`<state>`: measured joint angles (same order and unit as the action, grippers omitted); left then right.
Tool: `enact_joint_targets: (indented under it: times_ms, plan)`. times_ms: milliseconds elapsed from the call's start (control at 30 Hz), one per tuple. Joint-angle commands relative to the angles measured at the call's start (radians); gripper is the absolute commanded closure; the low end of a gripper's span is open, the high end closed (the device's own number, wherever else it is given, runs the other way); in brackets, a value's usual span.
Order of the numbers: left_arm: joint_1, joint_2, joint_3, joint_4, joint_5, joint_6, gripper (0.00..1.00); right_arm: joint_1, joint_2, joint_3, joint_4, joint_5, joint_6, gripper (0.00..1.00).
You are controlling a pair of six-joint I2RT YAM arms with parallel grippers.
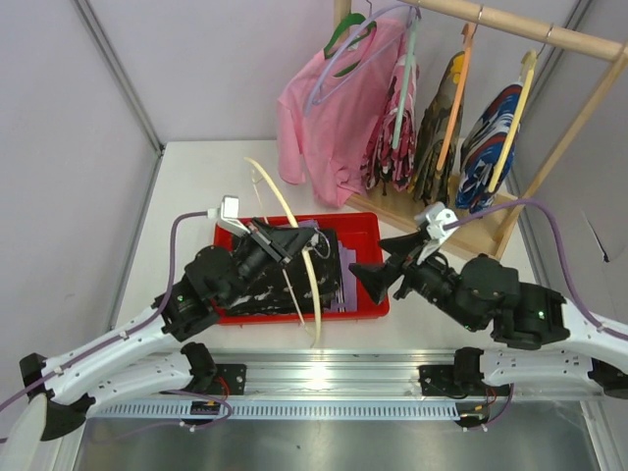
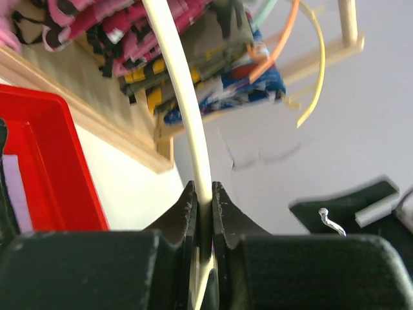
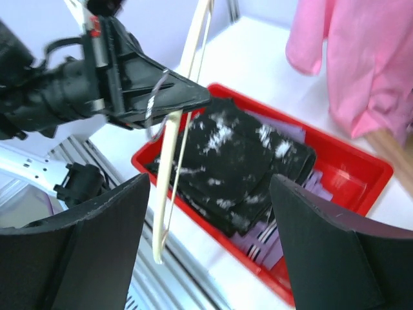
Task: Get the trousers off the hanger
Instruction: Pass the hanger from the right arm to the left, then pass the hanger from the left arm to the right
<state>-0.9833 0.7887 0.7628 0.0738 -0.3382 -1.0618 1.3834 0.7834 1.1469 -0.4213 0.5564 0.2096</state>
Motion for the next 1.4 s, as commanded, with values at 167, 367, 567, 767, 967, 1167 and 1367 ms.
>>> enact_joint_targets:
  times_ms: [167,367,567,767,967,1167,1367]
  plan:
    - [-0.005,-0.075,-0.048,-0.107,0.324,0.227,1.0,-0.115,0.117,0.105,0.018,-0.036,0.143,0.2]
    - [-0.009,-0.134,-0.099,-0.132,0.432,0.296,1.0,-0.248,0.168,0.108,0.099,-0.223,0.186,0.22]
    - [-0.009,-0.095,-0.077,-0.135,0.467,0.339,1.0,-0.282,0.272,0.111,0.167,-0.346,0.218,0.24]
    - [-0.011,-0.055,-0.06,-0.103,0.508,0.359,1.0,-0.284,0.353,0.111,0.194,-0.329,0.244,0.3]
    - [-0.015,-0.042,-0.045,-0.083,0.53,0.378,1.0,-0.284,0.392,0.116,0.194,-0.291,0.261,0.4]
    - [-0.015,-0.054,-0.037,-0.08,0.518,0.402,1.0,-0.285,0.404,0.117,0.147,-0.26,0.293,0.43]
    - [-0.015,-0.042,-0.014,-0.051,0.512,0.416,1.0,-0.285,0.398,0.108,0.11,-0.237,0.317,0.44]
